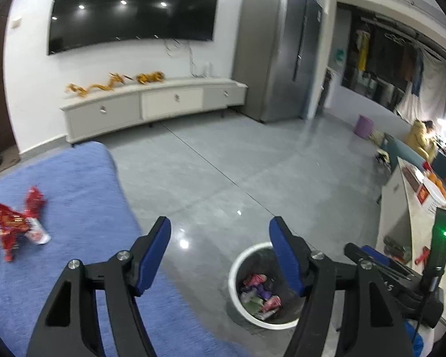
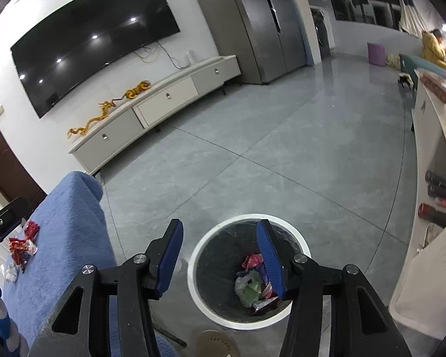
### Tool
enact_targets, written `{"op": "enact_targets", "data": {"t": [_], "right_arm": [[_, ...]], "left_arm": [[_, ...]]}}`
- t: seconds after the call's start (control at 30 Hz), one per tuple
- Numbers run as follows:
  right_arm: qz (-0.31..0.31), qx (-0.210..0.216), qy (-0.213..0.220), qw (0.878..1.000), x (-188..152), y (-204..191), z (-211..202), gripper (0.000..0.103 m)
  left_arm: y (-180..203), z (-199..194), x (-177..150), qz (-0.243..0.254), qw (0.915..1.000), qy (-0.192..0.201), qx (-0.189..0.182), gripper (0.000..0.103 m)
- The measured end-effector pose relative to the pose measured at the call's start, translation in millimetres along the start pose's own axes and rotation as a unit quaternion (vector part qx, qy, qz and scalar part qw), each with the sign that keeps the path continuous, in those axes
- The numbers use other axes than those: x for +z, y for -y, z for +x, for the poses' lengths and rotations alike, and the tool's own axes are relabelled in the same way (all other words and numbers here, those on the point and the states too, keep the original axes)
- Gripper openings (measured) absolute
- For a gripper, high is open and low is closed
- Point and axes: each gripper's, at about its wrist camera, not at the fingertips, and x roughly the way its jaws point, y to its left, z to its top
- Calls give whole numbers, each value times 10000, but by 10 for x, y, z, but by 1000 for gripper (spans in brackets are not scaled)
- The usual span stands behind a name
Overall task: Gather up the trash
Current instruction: 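Move both open tools back over the remaining trash on the rug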
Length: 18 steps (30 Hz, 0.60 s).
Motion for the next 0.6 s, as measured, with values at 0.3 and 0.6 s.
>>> {"op": "enact_targets", "data": {"t": [0.3, 0.6], "right_arm": [[-581, 142, 183, 9980, 11, -518, -299, 50], [-1074, 289, 331, 9932, -46, -971, -552, 50]], "left_arm": [[-446, -597, -60, -282, 9969, 544, 491, 68], [-836, -1059, -154, -578, 9915, 903, 733, 68]]}}
